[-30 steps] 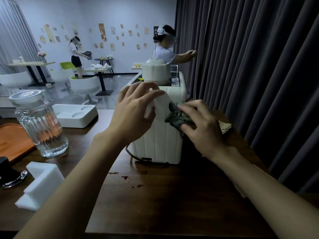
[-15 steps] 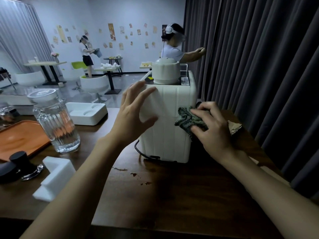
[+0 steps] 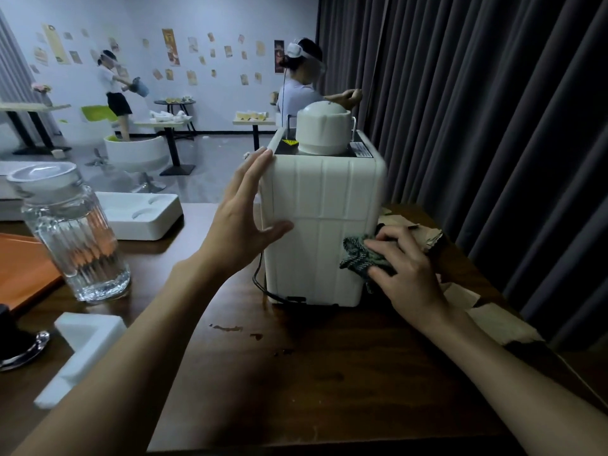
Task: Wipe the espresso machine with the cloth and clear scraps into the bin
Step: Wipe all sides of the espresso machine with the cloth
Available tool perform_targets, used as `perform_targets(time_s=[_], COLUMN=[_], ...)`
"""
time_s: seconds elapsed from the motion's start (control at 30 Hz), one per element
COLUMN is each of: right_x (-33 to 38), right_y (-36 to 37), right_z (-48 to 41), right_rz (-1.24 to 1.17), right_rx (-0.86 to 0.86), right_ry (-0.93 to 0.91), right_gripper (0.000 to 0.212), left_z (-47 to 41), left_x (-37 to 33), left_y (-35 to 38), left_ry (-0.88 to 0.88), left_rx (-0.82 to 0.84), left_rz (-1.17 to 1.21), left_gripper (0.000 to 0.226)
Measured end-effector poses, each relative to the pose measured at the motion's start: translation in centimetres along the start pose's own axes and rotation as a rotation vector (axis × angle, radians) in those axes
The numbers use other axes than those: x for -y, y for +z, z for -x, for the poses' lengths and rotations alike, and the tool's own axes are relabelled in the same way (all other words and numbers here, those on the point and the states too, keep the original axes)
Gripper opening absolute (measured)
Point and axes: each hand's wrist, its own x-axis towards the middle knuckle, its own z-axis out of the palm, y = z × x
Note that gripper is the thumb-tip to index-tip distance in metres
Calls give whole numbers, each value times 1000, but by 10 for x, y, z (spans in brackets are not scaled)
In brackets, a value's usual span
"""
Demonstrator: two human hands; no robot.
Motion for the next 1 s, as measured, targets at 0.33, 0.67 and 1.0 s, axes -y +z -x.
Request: perform_targets(time_s=[0.33,0.67,1.0], right_x=[5,94,131], right_y=[21,1,40], right_z=[39,-42,-84], right_rz=[-23,-9,178], right_rx=[185,-53,-45], right_ry=[191,27,7], right_gripper=[33,32,32], left_z=[7,4,-21], left_x=[9,17,24], left_y=[3,-28,-45], left_ry=[-3,-191,-248], left_rx=[26,82,187], left_rz=[122,505,630], left_gripper=[110,51,65])
